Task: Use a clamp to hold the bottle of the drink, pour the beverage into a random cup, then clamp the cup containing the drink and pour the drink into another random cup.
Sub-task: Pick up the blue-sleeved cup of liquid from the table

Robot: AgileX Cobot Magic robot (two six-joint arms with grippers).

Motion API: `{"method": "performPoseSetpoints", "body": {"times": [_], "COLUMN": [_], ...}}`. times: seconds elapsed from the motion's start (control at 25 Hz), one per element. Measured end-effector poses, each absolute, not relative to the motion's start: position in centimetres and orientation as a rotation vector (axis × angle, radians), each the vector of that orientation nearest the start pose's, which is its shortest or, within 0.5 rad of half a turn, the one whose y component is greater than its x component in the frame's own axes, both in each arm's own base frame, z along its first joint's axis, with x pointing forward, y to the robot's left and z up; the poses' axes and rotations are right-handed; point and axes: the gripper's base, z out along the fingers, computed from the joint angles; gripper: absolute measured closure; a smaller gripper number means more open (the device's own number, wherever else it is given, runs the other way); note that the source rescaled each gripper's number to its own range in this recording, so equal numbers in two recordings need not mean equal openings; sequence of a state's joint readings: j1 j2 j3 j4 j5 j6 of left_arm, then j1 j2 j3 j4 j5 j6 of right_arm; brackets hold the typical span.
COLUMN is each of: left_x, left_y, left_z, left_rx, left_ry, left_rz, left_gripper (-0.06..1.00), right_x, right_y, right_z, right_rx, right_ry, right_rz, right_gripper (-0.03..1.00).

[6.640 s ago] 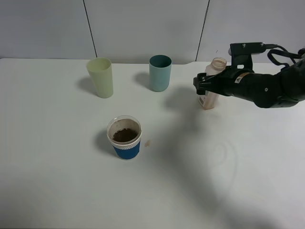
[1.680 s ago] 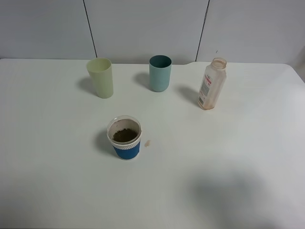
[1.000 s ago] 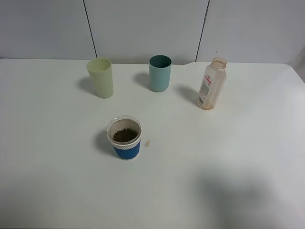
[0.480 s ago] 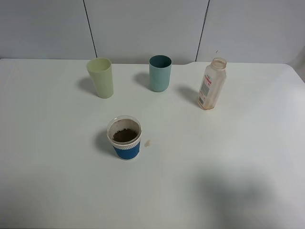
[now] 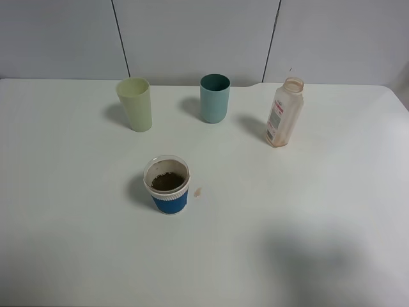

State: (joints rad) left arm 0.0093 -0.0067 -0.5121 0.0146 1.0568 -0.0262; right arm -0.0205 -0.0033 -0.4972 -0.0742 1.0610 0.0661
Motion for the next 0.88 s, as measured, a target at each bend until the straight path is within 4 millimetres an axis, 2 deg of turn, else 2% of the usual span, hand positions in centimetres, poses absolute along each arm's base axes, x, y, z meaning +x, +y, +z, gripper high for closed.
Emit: {"method": "performPoseSetpoints", "body": {"times": [0.8, 0.88], "left_x": [-0.71, -0.75], "left_y": [0.08, -0.01], "left_z": [28.11, 28.55], "left_rx": [-0.036, -0.035], "left_ry": [2.019, 1.988], "left_rz": [0.002, -0.011], "left_gripper": [-0.06, -0.06], "right_x": [-0.53, -0.53], "right_y": [-0.58, -0.58], "right_z": [27.66, 27.66], "right_rx": [0.092, 0.092], "right_ry": [2.04, 2.04], "right_rz": [-0.06, -0.06], "right_gripper": [-0.03, -0.03]}}
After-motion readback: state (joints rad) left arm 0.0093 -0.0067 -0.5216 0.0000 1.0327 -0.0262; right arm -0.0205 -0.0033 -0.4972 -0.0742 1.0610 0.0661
